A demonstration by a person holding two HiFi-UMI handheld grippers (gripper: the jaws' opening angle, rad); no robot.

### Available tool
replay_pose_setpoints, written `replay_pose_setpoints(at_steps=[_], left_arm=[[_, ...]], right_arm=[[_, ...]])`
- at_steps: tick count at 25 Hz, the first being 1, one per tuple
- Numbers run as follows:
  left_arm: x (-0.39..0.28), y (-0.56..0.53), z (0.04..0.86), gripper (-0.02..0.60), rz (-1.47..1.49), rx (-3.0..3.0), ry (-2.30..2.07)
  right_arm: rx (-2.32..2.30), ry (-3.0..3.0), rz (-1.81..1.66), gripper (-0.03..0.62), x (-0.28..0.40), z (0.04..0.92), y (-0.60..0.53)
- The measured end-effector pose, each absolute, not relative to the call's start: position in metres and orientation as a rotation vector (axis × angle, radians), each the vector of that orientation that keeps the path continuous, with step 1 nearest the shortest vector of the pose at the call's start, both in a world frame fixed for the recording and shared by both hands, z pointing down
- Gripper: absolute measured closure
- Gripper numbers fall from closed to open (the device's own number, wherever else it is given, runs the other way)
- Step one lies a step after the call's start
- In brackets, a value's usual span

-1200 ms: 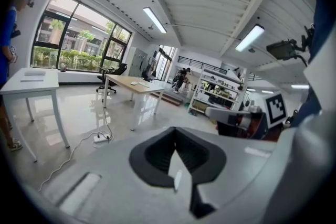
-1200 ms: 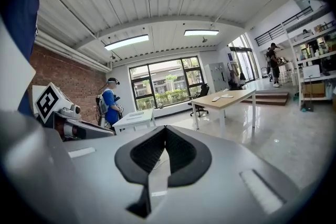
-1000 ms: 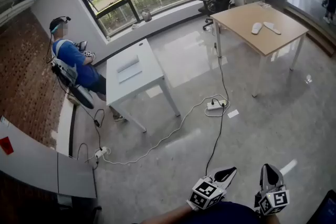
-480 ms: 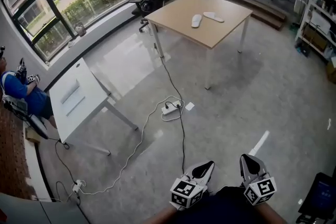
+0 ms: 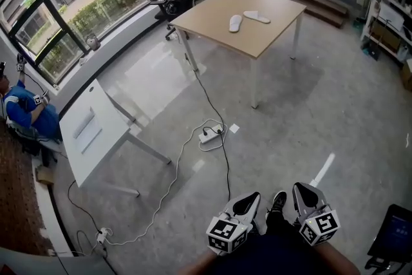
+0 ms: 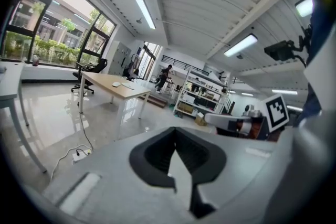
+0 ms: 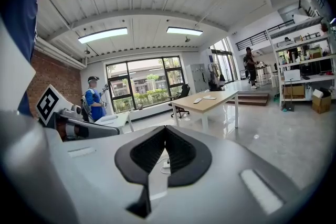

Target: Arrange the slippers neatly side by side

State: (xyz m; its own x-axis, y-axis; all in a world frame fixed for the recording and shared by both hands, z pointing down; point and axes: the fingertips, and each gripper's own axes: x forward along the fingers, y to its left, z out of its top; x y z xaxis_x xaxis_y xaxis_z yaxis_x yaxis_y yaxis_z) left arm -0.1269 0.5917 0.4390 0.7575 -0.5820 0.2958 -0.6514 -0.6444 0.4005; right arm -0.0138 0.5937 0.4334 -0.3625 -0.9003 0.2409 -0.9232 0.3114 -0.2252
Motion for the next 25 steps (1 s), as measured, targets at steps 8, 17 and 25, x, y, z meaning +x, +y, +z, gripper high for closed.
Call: replay_pose_setpoints(at_steps=[8,17,25], left_arm=[[-0.119,0.544,0.432,0.578,0.211,2.47,-1.031],[-0.063,0.486,0.424,0.578,0.233,2.47,-1.075],[-0.017,0.456,0.437,0.578,0.253,2.446,-1.096]], right_arm=[[1.637,-2.583,0.519,0.585,-0.006,0.429,0.536],[1.563,-2.634,0.534,0.585,0.044,0.428,0.477],[1.549,-2.65,0.569,0.585,0.089,0.438,0.443]])
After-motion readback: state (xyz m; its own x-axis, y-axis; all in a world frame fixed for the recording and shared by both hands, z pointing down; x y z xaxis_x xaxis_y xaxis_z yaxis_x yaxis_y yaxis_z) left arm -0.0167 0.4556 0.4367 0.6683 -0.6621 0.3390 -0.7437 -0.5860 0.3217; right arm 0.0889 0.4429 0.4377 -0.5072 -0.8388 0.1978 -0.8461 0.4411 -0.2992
